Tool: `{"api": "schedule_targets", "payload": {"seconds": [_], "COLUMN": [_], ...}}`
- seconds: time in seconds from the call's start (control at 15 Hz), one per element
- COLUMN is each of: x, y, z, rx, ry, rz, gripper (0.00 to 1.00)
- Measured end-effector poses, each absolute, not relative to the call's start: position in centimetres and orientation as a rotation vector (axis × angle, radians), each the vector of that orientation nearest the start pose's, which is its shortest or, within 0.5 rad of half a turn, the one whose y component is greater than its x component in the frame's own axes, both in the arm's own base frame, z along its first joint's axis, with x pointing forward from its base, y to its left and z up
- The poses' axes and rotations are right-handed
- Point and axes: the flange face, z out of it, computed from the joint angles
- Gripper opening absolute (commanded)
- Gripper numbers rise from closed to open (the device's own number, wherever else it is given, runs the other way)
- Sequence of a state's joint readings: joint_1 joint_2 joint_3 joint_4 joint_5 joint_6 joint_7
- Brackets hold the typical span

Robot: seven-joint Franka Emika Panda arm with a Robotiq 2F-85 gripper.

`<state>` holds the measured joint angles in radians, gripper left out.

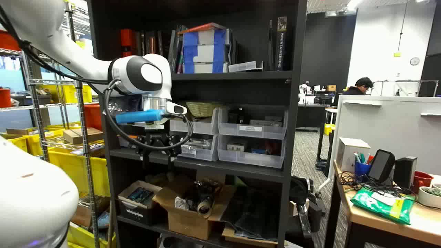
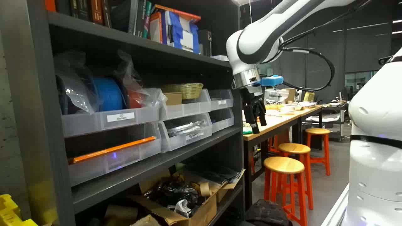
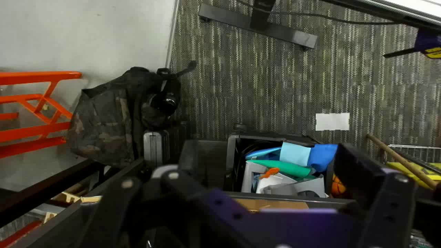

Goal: Remove the silver object from the top left and put it in the basket on the second shelf from the top

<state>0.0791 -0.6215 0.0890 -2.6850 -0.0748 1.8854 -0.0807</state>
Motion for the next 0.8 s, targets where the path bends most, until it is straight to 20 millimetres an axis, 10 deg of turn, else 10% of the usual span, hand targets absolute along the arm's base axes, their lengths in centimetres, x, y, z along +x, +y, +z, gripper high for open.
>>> {"api": "schedule_targets", "payload": {"seconds": [0.8], "x": [32.46], "y": [5.48], "z": [40.86], "rx": [-3.228], "ry": [-0.452], "rz": [0.273], "gripper": [1.0]}}
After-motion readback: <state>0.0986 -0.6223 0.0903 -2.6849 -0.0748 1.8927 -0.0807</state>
